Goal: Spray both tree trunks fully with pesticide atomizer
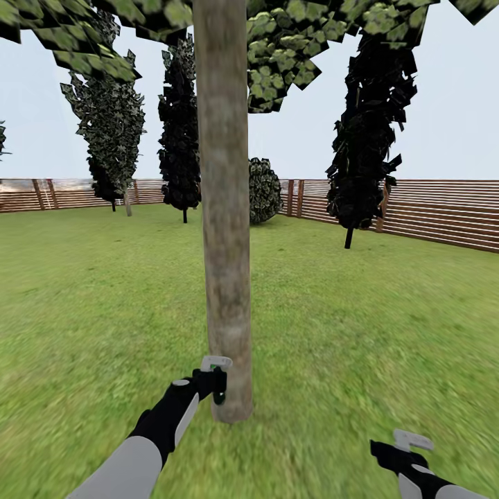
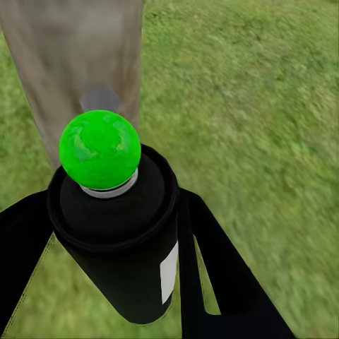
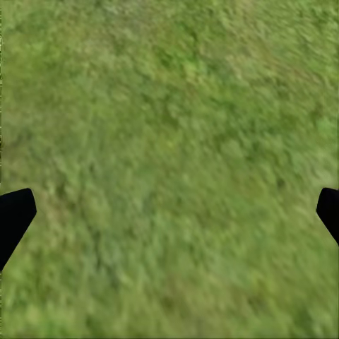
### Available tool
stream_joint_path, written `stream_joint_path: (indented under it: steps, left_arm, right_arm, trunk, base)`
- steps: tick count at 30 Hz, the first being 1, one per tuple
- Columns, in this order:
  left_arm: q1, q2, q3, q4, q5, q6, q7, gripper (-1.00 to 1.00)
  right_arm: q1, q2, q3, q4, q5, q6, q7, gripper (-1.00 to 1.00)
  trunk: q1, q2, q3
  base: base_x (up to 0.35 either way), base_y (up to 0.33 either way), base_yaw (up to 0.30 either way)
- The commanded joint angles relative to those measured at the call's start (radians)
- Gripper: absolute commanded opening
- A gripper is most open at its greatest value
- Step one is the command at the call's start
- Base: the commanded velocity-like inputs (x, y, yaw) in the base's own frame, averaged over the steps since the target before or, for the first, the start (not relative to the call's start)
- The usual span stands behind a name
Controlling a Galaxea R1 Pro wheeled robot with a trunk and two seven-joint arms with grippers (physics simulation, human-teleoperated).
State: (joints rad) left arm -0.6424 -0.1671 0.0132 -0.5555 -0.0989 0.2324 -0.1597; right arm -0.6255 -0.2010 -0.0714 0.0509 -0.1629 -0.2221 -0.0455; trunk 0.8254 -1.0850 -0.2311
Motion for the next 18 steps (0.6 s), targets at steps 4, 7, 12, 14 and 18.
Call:
stream_joint_path:
  steps: [4, 7, 12, 14, 18]
  left_arm:
    - [0.0, 0.0, 0.003, -0.016, -0.01, 0.005, 0.0, -1.0]
    - [0.0, -0.002, -0.004, -0.09, -0.01, 0.103, -0.003, -1.0]
    - [0.0, 0.001, 0.002, -0.594, -0.006, 0.568, -0.003, -1.0]
    - [0.0, 0.001, 0.003, -0.597, -0.006, 0.568, -0.003, -1.0]
    - [0.0, 0.001, 0.002, -0.6, -0.005, 0.568, -0.003, -1.0]
  right_arm:
    - [-0.002, 0.007, -0.007, 0.004, -0.001, -0.008, 0.002, 1.0]
    - [-0.002, 0.027, -0.007, 0.004, -0.001, -0.008, 0.002, 1.0]
    - [0.0, 0.034, -0.007, 0.004, -0.001, -0.008, 0.002, 1.0]
    - [0.0, 0.034, -0.007, 0.004, -0.001, -0.008, 0.001, 1.0]
    - [0.0, 0.034, -0.007, 0.004, -0.001, -0.008, 0.002, 1.0]
  trunk:
    - [0.0, -0.001, -0.001]
    - [0.0, -0.001, -0.001]
    - [0.0, -0.001, -0.001]
    - [0.0, -0.001, -0.001]
    - [0.0, -0.001, -0.001]
  base:
    - [0.046, 0.0, 0.0]
    - [0.014, 0.0, 0.0]
    - [0.003, 0.0, 0.0]
    - [0.0, 0.0, 0.0]
    - [0.0, 0.0, 0.0]
